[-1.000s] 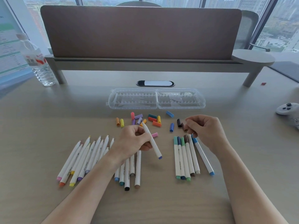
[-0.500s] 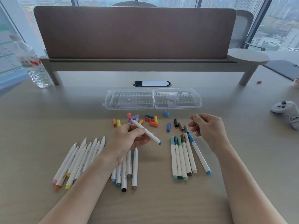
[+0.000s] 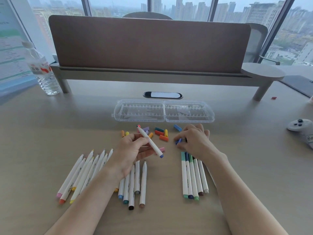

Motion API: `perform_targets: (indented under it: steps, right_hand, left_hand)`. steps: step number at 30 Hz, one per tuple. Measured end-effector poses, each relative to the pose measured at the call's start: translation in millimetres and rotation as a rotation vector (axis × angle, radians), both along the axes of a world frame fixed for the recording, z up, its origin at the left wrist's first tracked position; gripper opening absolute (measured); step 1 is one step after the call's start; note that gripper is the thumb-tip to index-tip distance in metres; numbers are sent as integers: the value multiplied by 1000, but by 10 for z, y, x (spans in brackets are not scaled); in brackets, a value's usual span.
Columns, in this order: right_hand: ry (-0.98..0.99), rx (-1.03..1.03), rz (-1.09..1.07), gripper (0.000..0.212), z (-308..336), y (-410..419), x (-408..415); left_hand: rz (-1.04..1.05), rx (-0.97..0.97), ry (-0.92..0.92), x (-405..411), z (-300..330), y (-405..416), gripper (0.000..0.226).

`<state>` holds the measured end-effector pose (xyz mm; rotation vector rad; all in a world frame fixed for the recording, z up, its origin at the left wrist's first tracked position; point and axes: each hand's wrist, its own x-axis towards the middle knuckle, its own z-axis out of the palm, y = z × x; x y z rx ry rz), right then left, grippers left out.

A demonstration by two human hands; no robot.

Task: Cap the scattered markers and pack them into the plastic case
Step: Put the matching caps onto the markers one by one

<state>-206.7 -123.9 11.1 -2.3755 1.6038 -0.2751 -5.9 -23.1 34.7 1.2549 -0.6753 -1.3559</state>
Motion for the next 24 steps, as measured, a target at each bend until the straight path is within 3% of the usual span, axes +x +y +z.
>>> perform_targets:
  steps: [4,9,15,18,24]
  right_hand:
    - [-75,-81,15,11,-73,-2,7]
    - [-775,86,-7,20,-30,125,-97]
    - [-1338,508,-37,23,11,193,-137]
    - [-1410,576,-67,17,35,225,-116]
    - [-1343,458,-92,9,57,265,-101]
  left_hand:
    - [-41,-28,-7,16,-6,-3,25]
    - [-106,-42,-39,-23,0,13,19]
    - [-208,-90,-242,-45,-28,52,15]
    - [-238,-109,-314,-47,-36,60,15]
    - [-329,-82,-358,-48,-39,62,18]
